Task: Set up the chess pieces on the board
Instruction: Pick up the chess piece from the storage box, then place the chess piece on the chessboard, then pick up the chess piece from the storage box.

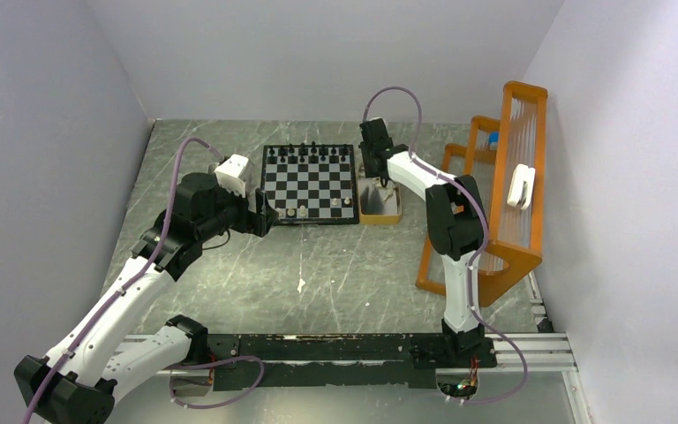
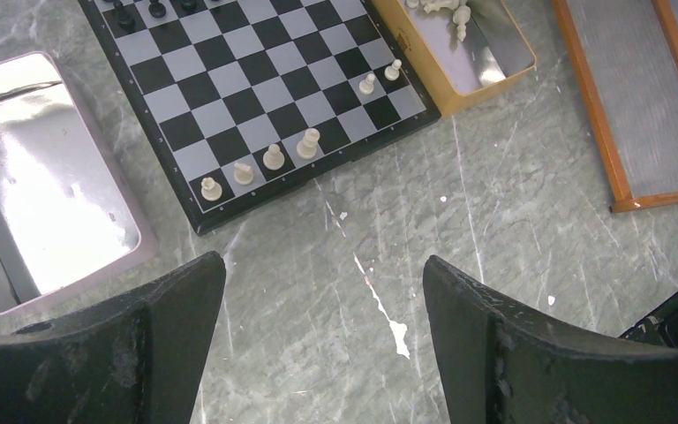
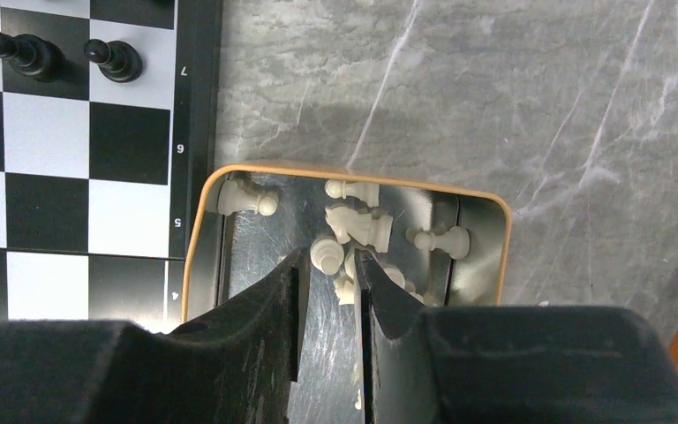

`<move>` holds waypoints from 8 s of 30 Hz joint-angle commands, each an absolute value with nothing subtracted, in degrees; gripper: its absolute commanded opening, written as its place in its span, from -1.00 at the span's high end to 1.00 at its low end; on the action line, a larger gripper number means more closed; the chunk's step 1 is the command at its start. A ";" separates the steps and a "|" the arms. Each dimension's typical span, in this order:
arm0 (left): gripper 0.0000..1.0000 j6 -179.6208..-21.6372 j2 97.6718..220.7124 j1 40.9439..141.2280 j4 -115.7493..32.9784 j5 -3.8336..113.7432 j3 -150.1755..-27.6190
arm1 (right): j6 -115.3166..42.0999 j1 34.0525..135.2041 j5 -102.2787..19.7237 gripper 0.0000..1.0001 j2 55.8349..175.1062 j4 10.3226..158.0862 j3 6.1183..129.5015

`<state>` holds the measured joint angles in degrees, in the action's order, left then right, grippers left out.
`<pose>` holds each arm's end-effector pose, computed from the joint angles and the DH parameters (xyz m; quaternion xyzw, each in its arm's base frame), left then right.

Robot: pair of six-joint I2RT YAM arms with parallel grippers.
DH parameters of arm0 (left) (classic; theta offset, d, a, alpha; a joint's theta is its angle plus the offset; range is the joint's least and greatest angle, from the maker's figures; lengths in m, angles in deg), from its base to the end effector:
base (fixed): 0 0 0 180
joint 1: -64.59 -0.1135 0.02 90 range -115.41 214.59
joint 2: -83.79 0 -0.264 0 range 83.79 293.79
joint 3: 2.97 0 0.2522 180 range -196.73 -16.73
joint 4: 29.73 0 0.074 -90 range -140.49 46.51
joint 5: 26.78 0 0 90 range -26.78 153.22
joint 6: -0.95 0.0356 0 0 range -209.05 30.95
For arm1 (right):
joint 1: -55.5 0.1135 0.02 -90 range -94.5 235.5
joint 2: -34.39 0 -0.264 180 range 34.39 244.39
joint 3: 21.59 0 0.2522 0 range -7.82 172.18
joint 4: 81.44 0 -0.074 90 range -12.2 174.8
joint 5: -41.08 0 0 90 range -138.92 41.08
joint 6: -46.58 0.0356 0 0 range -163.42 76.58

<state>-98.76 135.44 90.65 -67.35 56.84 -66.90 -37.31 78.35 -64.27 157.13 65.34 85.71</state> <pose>0.1793 -0.0921 0.3274 0.1494 0.8309 -0.2087 0.4937 0.4436 0.1767 0.1871 -0.0883 0.9242 -0.0335 0.3700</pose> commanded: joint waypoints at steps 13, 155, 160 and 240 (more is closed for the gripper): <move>-0.74 -98.39 135.65 90.07 -67.57 57.18 -67.53 | -37.09 77.74 -63.60 0.47 160.07 67.00 86.66; -0.73 -98.69 134.92 89.28 -67.52 58.21 -67.27 | -31.49 97.08 -63.77 0.67 158.36 62.16 85.39; -0.73 -98.64 134.92 89.28 -67.57 58.29 -67.27 | -31.57 97.04 -63.85 0.67 158.78 62.15 85.60; -0.72 -98.45 135.55 89.04 -67.48 57.52 -67.31 | -39.61 77.79 -68.10 0.41 156.90 65.04 86.89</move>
